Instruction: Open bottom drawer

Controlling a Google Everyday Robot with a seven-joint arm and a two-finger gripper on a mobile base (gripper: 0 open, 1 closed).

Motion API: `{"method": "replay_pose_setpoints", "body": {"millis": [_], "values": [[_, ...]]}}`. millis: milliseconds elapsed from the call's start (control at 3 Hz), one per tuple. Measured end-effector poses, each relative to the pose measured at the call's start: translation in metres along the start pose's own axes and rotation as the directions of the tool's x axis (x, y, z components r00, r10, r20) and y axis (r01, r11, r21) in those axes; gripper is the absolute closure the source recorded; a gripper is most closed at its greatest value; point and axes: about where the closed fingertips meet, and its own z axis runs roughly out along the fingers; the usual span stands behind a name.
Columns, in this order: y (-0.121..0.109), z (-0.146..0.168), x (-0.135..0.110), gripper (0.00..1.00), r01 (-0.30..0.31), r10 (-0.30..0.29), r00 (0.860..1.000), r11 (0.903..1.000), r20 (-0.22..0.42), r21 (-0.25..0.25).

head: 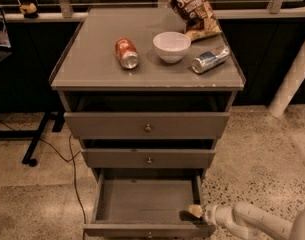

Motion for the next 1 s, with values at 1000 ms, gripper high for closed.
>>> {"method": "replay_pose_setpoints", "body": {"millis": [1000], "values": [[0.0165,-0.0227,-0.0149,0.0,0.025,-0.019,0.995,0.998,0.101,-0.058]]}}
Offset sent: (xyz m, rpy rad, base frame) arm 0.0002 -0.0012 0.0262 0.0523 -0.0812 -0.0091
